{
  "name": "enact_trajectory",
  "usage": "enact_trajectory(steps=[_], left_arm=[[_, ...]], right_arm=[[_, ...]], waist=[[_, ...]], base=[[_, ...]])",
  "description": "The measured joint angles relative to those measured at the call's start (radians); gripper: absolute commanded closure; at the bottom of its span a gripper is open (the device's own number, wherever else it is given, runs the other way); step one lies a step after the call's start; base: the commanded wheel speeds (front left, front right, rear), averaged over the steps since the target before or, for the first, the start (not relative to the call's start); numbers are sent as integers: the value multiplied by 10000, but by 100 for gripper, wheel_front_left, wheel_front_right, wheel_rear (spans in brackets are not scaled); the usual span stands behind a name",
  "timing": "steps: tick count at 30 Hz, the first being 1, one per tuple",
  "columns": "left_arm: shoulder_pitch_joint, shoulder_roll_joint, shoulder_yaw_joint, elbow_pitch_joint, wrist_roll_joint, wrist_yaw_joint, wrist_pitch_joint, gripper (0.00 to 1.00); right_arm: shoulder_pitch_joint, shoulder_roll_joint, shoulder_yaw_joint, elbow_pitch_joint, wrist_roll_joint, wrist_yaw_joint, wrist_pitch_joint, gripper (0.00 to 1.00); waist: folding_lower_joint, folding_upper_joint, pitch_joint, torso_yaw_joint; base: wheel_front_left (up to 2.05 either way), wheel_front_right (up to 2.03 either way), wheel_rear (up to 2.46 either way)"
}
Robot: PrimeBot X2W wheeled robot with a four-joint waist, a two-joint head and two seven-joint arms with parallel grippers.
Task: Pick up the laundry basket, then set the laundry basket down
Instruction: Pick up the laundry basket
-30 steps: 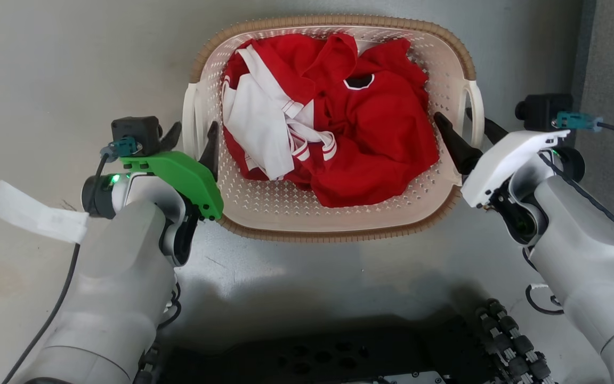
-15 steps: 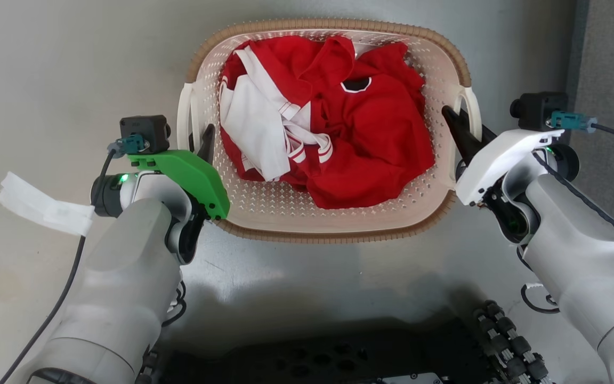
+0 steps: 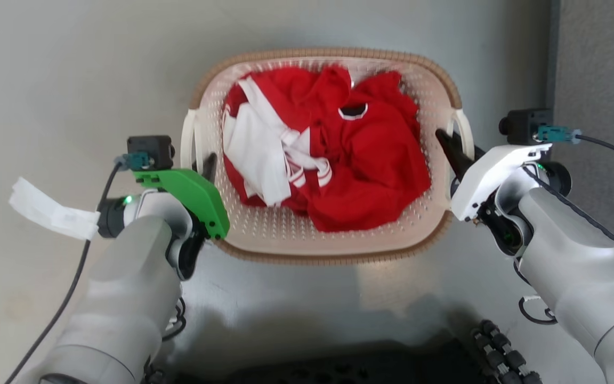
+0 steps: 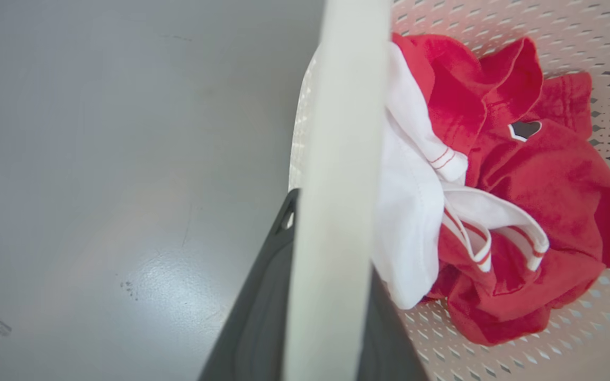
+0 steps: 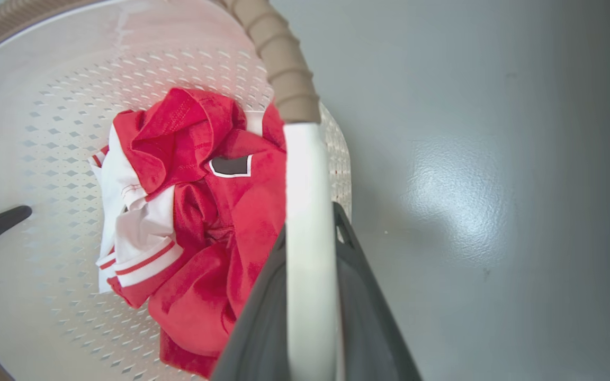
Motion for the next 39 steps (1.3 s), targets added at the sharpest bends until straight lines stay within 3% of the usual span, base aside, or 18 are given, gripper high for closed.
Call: enact_trajectory(steps=[39], left_arm=[[1927,-29,-1233,723,-1866,-274,2355,100]], right_arm=[[789,453,1661,1331,1582,0,2658,100]], waist=[[-1,0,-5144,152]], base=[[0,0,0]])
